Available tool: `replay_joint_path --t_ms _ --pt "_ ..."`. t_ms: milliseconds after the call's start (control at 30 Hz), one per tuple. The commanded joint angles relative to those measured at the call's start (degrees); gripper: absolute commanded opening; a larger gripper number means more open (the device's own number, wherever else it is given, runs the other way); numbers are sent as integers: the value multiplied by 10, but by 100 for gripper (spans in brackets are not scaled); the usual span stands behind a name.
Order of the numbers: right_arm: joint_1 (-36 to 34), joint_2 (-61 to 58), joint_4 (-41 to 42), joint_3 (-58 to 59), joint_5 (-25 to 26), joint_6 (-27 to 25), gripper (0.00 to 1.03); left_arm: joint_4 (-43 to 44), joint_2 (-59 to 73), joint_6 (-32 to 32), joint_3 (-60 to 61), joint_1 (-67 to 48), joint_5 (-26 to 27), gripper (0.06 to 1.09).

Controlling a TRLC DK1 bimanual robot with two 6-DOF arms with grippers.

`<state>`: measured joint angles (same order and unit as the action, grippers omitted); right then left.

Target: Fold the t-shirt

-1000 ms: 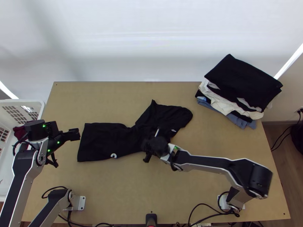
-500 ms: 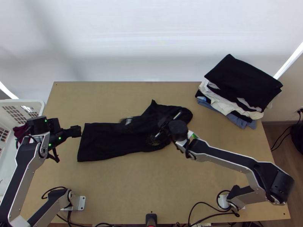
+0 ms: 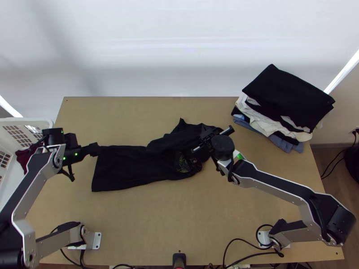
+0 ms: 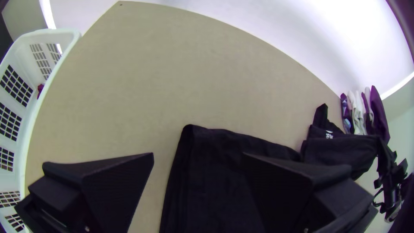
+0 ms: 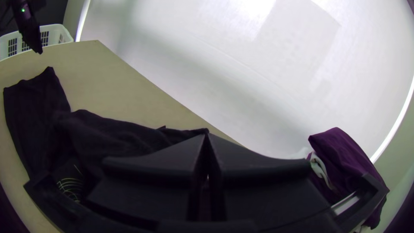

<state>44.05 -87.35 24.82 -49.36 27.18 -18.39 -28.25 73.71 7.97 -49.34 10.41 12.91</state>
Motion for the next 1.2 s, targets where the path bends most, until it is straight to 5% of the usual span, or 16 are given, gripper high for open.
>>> replay_joint_path --t_ms 0,300,400,567,700,833,933,1167 --pt "-4 24 14 17 10 13 3 7 45 7 -24 4 8 104" --pt "-3 28 22 17 18 28 3 9 131 5 -58 -9 9 97" --pt "-3 29 23 17 24 35 3 21 144 8 -62 -14 9 83" --pt "-3 30 25 19 28 36 3 31 153 17 -65 -25 10 80" --pt "-3 34 25 18 31 36 3 61 155 29 -56 -29 10 42" --pt "-7 40 25 17 35 36 3 66 161 35 -52 -33 10 31" --pt "-13 42 28 16 45 37 3 86 158 35 -47 -36 10 9" --pt "-27 50 29 19 59 42 3 94 153 34 -43 -41 16 10"
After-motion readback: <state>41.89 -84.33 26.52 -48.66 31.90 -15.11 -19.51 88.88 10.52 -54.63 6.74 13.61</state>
